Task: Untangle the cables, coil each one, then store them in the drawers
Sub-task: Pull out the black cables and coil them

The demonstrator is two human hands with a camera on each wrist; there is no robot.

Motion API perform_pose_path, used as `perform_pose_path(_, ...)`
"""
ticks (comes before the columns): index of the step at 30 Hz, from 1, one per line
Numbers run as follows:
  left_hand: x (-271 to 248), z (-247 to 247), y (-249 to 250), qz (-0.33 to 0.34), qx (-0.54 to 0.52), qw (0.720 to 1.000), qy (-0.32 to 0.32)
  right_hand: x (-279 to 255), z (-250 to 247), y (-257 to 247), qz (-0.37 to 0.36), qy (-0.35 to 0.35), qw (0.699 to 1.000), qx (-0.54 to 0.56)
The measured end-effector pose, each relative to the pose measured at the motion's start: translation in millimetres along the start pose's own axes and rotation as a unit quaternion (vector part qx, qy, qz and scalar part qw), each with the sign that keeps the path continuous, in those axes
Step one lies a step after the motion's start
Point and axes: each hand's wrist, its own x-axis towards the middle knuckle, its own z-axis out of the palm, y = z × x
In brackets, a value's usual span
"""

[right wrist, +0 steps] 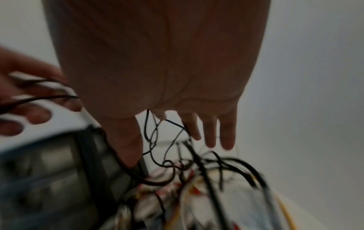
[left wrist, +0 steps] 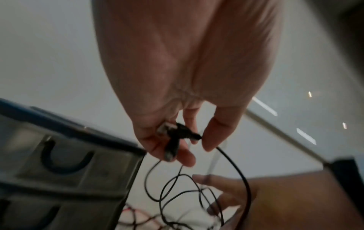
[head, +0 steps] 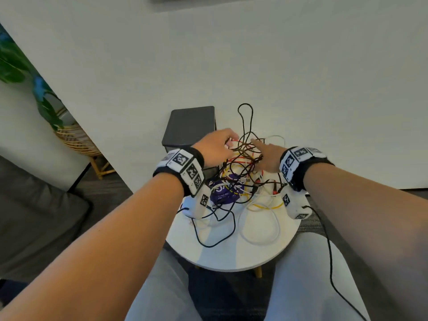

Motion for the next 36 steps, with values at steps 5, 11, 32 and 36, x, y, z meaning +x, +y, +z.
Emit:
perform_pose_path(5,13,44,-26,-0.014,0.133,0.989,-0.056,8,26,16,-0.007,0.000,1.000,0.019)
perform_pose_path(11,14,49,-40,-0.038,0.130,0.989,-0.058,4,32,21,-0.010,0.056,0.998,0.021)
perform_pose_path(32,-68,6,-45,0.063,-0.020,0.997,-0.031,-84,36,-55,-0.151,0.039,0.986,0.063)
perform_pose_path(36,-93,27,-57,0.045,-0.032,0.998,-0.037,-99,56,-63,-0.135,-0.005,0.988,-0.079)
